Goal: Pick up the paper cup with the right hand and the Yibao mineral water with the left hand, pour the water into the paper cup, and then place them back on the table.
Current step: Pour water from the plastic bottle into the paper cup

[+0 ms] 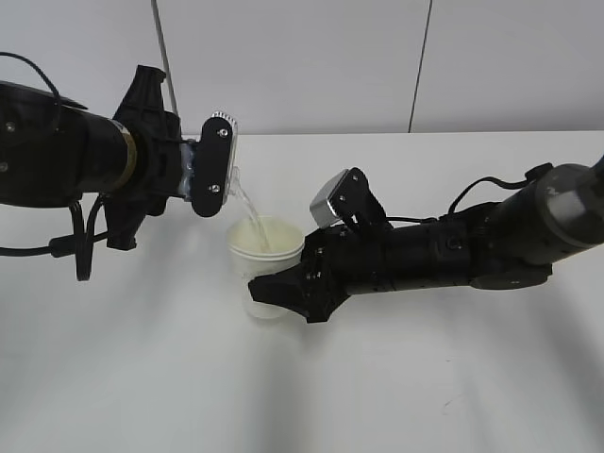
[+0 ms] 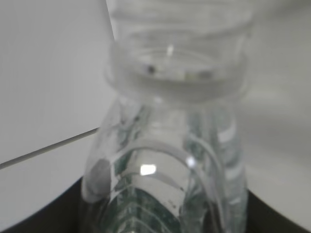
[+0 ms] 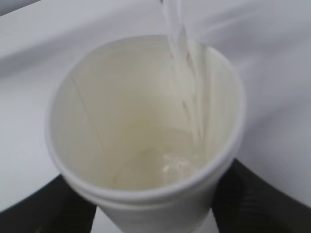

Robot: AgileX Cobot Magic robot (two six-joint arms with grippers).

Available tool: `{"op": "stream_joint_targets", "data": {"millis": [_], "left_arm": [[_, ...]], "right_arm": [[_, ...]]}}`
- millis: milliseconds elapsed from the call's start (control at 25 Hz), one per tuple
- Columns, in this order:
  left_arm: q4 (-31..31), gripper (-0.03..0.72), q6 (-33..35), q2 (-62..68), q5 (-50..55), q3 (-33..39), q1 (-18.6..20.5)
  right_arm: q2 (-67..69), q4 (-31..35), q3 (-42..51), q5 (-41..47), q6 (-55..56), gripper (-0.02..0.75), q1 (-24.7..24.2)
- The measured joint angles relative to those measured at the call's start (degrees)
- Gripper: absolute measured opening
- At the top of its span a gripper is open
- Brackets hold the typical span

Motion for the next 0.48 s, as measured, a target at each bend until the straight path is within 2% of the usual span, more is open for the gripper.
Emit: {"op": "stream_joint_targets", "data": {"millis": [480], "left_arm": [[0.4,0.372,0.1,0.0,0.0,0.0,-0.7]], "right_arm": [[0.0,0.0,0.0,0.0,0.1,0.507,0.0]]}}
